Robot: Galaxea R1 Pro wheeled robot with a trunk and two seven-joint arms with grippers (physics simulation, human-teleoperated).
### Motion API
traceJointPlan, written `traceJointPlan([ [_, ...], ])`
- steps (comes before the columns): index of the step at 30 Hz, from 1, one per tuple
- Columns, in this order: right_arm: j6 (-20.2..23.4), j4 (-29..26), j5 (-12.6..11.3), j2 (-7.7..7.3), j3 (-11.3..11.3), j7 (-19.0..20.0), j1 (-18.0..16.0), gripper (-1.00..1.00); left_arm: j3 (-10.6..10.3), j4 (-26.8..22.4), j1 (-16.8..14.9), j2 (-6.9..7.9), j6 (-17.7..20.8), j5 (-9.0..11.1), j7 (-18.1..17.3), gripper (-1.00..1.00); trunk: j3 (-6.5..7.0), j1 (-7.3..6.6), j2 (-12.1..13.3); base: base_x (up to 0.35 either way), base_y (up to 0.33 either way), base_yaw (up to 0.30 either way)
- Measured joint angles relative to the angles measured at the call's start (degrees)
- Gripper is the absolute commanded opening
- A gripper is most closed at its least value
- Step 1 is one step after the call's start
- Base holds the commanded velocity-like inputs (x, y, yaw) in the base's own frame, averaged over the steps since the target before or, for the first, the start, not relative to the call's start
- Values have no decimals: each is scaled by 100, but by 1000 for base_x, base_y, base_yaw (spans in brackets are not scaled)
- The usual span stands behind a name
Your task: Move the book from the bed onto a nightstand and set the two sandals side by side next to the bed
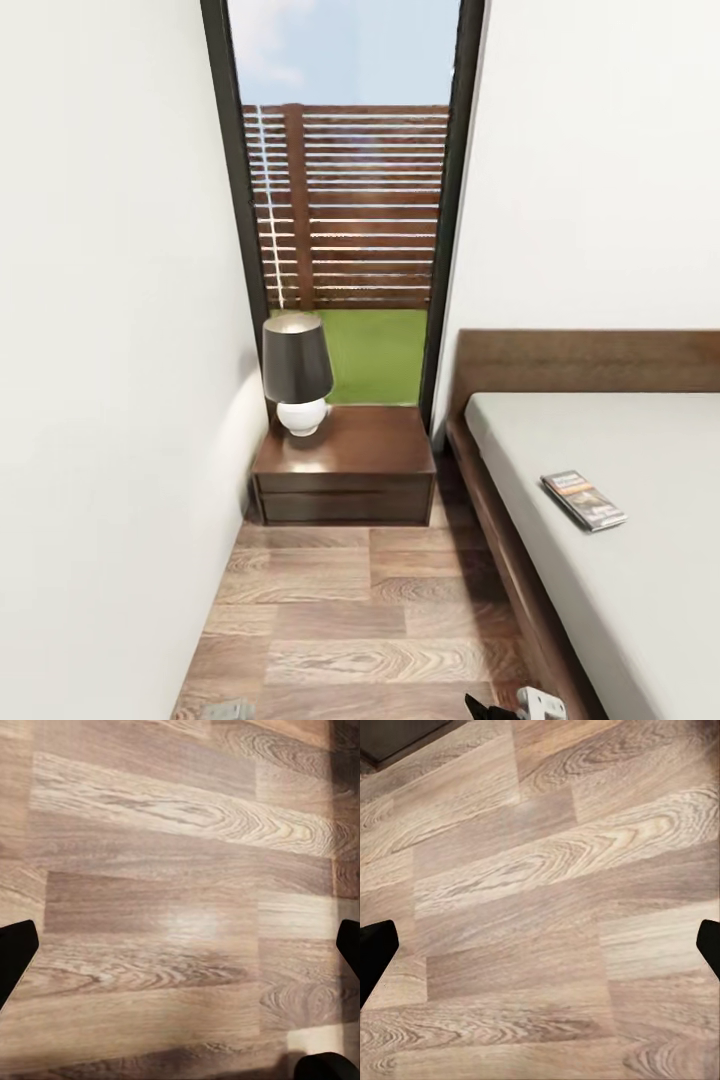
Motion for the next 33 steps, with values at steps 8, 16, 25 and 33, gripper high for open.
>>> traceJointPlan([
  [8, 1, 0, 0, 0, 0, -1, 0, 100, 0, 0, -4, 0, 0, 0, 0, 100, 0, 0, 0, 328, 0, 0],
  [16, -3, 0, 0, 0, 0, -6, 1, 100, 0, 0, -3, 0, 3, 0, 0, 100, 0, 0, 0, 328, 0, 0],
  [25, -4, 0, 0, 0, 0, -8, 0, 100, 0, 0, -2, 0, 1, 0, 0, 100, 0, 0, 0, 328, 0, 0],
  [33, -5, 0, 0, 0, 0, -6, 3, 100, 0, 0, -1, 0, 2, 0, 0, 100, 0, 0, 0, 328, 0, 0],
])
